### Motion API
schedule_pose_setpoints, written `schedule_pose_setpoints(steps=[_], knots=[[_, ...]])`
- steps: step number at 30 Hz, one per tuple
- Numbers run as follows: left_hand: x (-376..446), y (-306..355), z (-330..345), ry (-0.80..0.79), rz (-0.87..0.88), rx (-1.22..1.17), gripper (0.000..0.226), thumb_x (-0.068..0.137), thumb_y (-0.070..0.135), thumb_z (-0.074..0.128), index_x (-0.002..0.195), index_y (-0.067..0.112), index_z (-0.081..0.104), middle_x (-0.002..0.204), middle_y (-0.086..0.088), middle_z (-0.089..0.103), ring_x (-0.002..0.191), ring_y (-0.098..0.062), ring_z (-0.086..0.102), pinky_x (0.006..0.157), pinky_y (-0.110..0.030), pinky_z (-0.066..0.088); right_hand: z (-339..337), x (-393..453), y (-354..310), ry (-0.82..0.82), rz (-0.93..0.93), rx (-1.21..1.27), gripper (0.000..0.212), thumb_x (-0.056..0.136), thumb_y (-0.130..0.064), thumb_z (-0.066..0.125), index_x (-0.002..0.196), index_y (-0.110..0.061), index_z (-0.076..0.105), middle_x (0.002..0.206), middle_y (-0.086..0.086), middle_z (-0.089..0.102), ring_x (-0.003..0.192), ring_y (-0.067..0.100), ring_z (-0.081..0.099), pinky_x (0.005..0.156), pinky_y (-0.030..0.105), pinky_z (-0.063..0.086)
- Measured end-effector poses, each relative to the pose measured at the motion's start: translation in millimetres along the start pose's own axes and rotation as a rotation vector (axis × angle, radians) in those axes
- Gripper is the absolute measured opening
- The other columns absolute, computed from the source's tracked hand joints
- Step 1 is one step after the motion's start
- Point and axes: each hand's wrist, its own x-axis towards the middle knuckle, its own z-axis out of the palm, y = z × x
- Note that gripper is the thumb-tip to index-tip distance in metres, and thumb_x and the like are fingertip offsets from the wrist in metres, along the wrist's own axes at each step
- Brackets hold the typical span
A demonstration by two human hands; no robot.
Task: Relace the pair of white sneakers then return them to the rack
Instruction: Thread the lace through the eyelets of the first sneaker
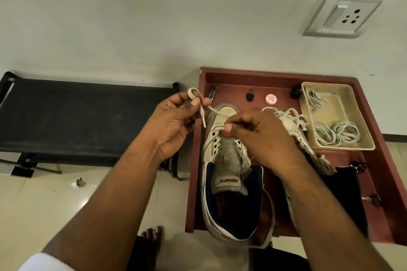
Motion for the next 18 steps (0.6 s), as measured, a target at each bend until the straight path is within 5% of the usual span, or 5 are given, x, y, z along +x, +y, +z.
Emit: schedule_pose_setpoints(steps=[4,8,12,18], knots=[[-2.1,-9.1,9.5,0.056,0.016,0.031,0.011,0.089,0.003,0.061,0.096,0.011,0.063,0.091,-0.009,0.074,0.058,-0.008,0.054,0.059,-0.024,0.036,19.3,4.6,6.5,-0.053,0.054,0.292,0.025,0.082,-0.011,0.076,0.106,-0.016,0.073,0.091,-0.004,0.074,0.087,0.006,0.070,0.085,0.022,0.055],[-4.7,-10.2,14.0,0.002,0.040,0.026,0.018,0.078,0.010,0.068,0.095,0.010,0.064,0.092,-0.011,0.075,0.068,-0.016,0.054,0.059,-0.024,0.040,25.0,8.7,8.4,-0.012,0.032,0.424,0.013,0.082,-0.005,0.073,0.078,-0.016,0.075,0.074,0.002,0.074,0.070,0.011,0.068,0.072,0.023,0.056],[-6.4,-12.4,17.3,0.016,0.110,0.083,0.014,0.084,-0.002,0.066,0.096,0.006,0.065,0.089,-0.012,0.075,0.078,-0.016,0.072,0.060,-0.020,0.052,21.9,6.9,7.0,-0.062,0.055,0.561,0.012,0.084,-0.006,0.071,0.083,-0.017,0.075,0.076,0.001,0.075,0.067,0.008,0.065,0.064,0.019,0.051],[-5.9,-14.4,17.4,0.046,0.198,0.155,0.017,0.083,-0.005,0.067,0.096,0.005,0.065,0.087,-0.010,0.076,0.081,-0.015,0.073,0.066,-0.021,0.055,16.4,8.9,11.3,-0.177,0.156,0.608,0.010,0.086,-0.009,0.068,0.088,-0.015,0.075,0.081,0.002,0.074,0.069,0.011,0.062,0.061,0.022,0.043]])
